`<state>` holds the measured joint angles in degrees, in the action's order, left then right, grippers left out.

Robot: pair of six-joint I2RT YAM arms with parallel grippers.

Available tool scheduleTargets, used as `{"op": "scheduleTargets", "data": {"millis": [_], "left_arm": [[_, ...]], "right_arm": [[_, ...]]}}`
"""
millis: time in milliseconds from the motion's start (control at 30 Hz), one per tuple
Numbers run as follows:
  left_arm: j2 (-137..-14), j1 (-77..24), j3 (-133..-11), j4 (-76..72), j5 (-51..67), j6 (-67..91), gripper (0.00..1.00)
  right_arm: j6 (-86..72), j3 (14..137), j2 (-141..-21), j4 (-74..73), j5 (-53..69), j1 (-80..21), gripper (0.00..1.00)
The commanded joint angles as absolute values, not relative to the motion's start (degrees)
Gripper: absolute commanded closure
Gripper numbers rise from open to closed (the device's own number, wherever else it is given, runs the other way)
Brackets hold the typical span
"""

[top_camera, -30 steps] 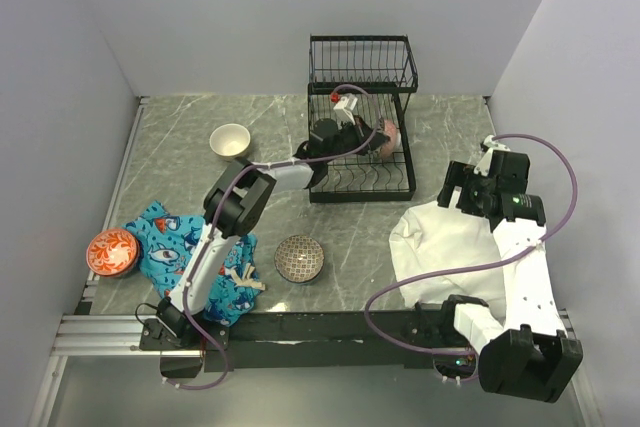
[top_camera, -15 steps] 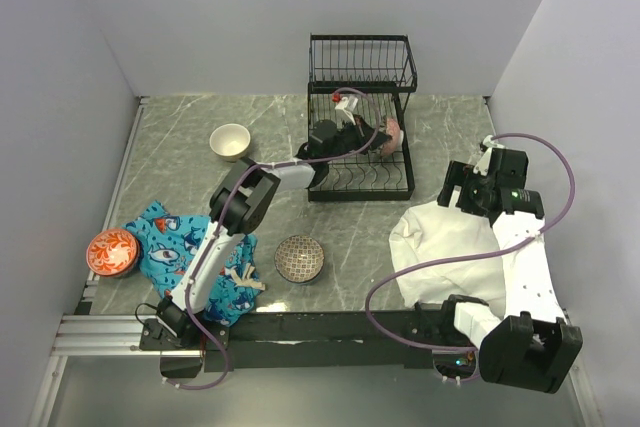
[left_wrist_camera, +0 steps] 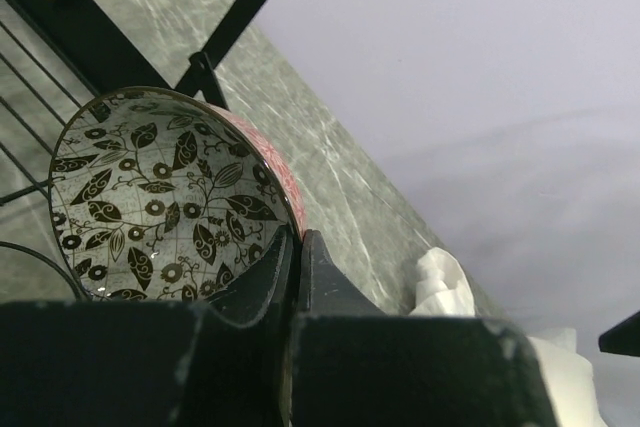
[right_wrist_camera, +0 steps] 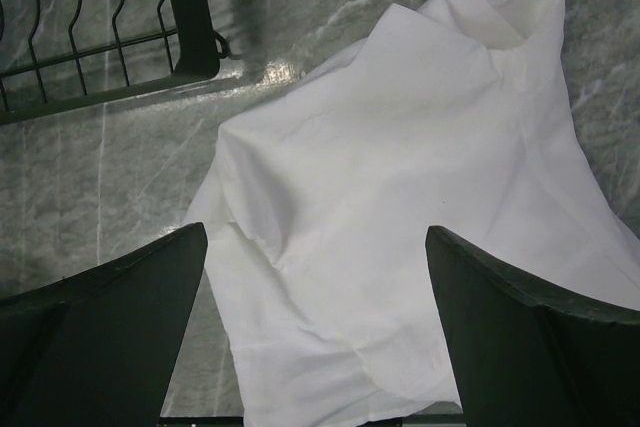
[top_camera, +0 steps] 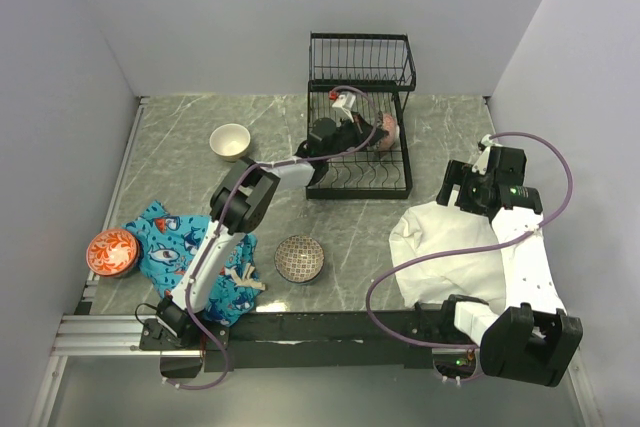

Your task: Load the bowls into the dish rack

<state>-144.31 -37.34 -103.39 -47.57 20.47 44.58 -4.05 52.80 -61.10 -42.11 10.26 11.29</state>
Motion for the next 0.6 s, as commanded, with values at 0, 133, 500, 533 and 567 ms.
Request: {"op": "scheduleTargets", "data": {"millis": [0,133,500,533,567], "left_arm": [[-144.9,-36.1,-107.0,-48.0,18.3,43.1,0.97],[-145.5,-36.1,-108.0,-47.5,18.2,42.4,0.95],[-145.9,-34.0,-106.4,-49.4,23.4,44.3,0.83],[-145.8,-33.8,-105.6,-49.7,24.3,44.7,0.83],[-145.8,-33.3,-105.1,-50.1,24.7,45.0,0.82]], "right_arm": [[-4.7,52.9,-61.2,-39.9,11.0,11.9,0.02],[-4.6,52.9,-61.1,-39.9,10.9,11.8,0.02],[-4.7,52.6,-61.5,-39.3,10.9,11.9,0.02],[-4.7,52.6,-61.6,-39.4,10.9,11.8,0.02],[-4.7,52.6,-61.6,-39.4,10.9,11.8,0.02]]}}
